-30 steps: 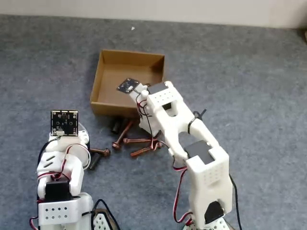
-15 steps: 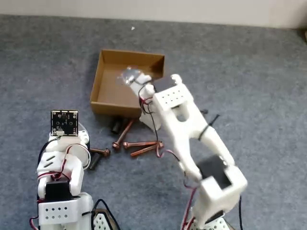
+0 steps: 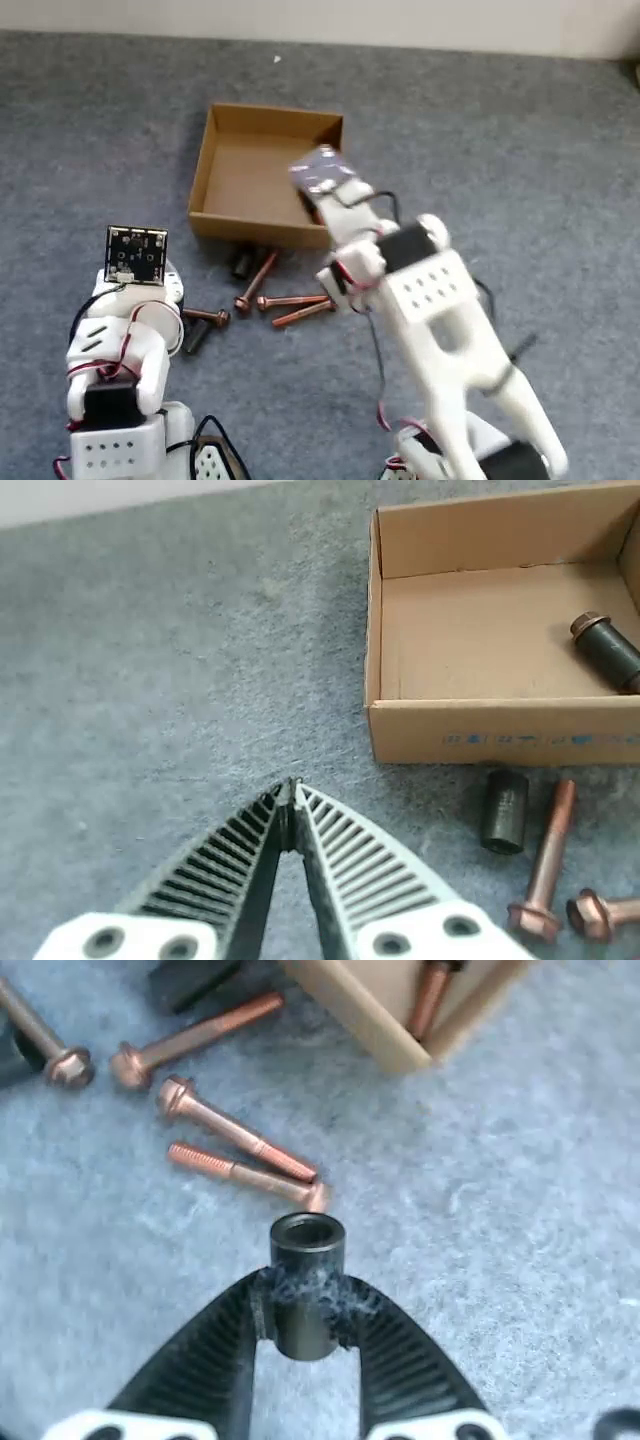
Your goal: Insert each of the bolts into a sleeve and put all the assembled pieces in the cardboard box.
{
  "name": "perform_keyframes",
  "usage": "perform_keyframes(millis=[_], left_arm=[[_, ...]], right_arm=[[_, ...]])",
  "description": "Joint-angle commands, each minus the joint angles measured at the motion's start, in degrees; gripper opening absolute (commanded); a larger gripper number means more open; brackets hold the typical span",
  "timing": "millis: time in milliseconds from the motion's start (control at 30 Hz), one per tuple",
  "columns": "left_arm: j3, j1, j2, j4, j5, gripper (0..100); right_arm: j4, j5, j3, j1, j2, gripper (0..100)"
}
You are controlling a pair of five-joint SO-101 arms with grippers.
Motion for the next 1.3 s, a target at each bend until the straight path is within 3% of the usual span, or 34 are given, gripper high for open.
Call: perform_keyframes(millis=[0,167,433,567,633,1000,1267], left_arm=[[-8.6,2.3,0.0,7.0,-6.7,1],[-15.7,2.7,4.4,14.1,-14.1,1],[-29.8,2.7,29.9,23.6,-31.6,1],[-33.2,2.4,39.9,26.3,-38.1,15],[-33.5,2.3,43.6,26.0,-39.6,21],[-33.7,2.4,65.6,16.5,-52.1,19],[-33.5,2.2,75.7,7.6,-52.7,19]], right_arm=[[-6.5,-3.0,5.9,4.8,-9.6,0.5],[-18.7,-6.4,17.2,11.6,-14.5,0.5],[-31.3,-10.8,24.9,18.4,-10.9,0.5],[-32.4,-11.3,24.9,19.9,-8.5,0.5],[-32.7,-11.3,24.9,19.9,-7.5,0.5],[-32.7,-11.3,25.0,20.1,-6.3,0.5],[-32.7,-10.9,25.0,20.1,-6.5,0.5]])
